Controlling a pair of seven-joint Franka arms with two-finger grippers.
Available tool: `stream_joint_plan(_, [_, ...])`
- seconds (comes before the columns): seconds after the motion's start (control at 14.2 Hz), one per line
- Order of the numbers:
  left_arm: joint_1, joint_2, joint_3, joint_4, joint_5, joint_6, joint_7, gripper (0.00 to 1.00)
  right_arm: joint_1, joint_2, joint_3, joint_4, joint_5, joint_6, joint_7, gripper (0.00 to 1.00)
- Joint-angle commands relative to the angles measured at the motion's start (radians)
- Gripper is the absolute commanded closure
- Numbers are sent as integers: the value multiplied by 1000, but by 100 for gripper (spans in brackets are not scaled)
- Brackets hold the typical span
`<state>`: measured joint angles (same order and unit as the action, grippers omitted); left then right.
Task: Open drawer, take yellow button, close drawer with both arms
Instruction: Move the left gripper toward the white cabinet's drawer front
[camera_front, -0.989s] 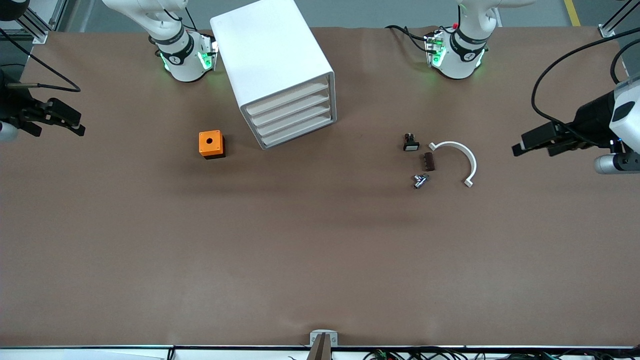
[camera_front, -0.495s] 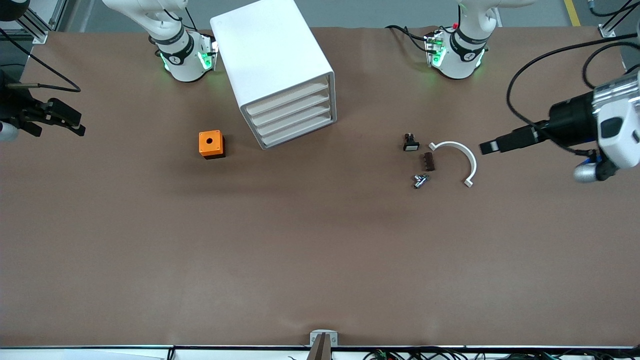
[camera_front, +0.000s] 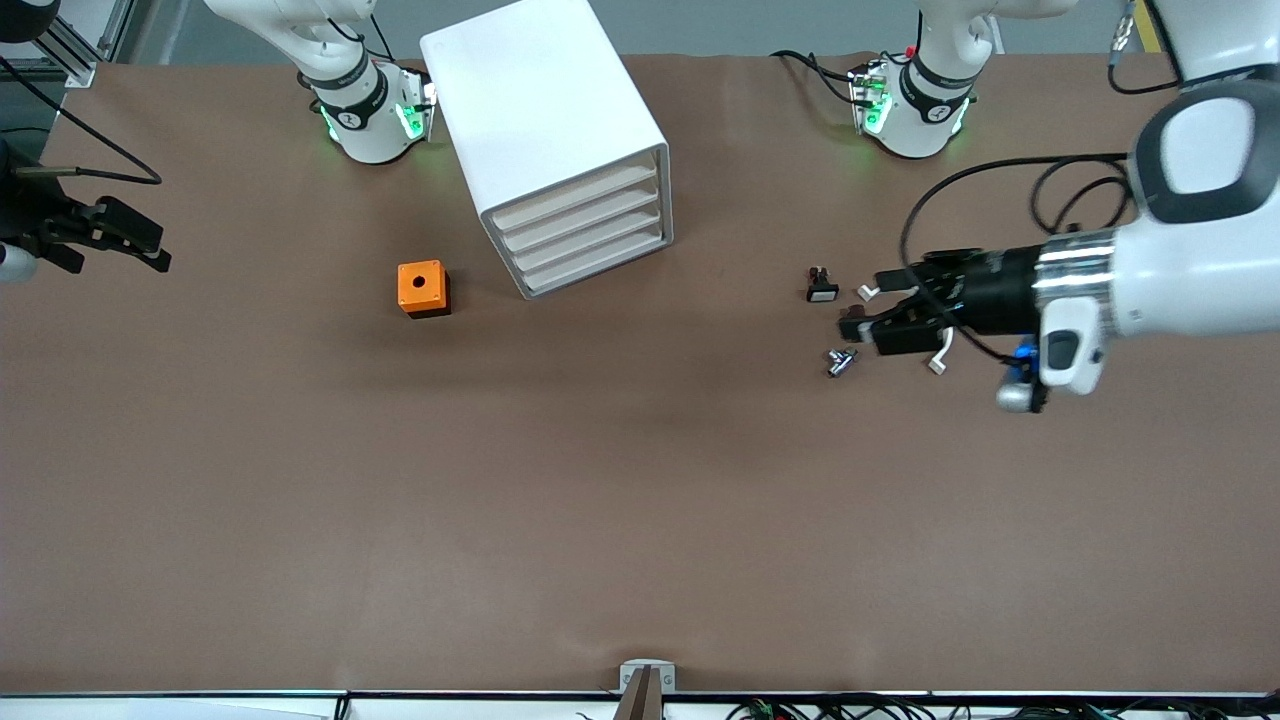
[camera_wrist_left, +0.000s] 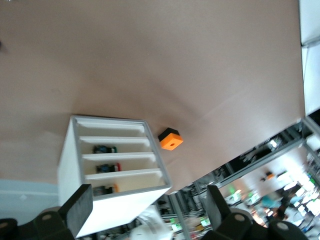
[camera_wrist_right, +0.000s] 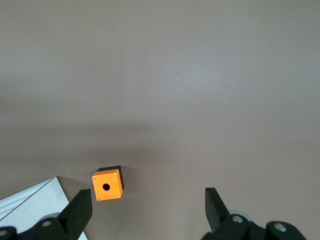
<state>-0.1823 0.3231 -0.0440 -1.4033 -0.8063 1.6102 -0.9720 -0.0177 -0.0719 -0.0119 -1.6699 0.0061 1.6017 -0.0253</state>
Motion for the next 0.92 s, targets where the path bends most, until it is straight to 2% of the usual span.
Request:
stream_joint_plan(0.0, [-58,53,3,66,-13,65,-187,0,1,-28,0,-27,5,9,2,0])
stream_joint_plan(0.28, [-118,91,6,73,-10,140,-264,0,-5,-19,-2,-5,5,3,-1,0])
stream_joint_plan(0.42, [-158,126,7,107,-10,197,-347,0,-8,-8,-3,13,3,-5,-8,0])
stream_joint_plan(0.64, [-218,195,16,167,-1,249,-520,0,2,66,-2,25,-11,-5,-7,0])
stream_joint_plan(0.78, [-259,217,16,165,-1,255,-537,0,-7,87,-2,25,-6,10,-12,0])
stream_joint_plan(0.85, [-272,229,16,164,3,252,-540,0,-4,131,-2,38,-12,14,-12,0])
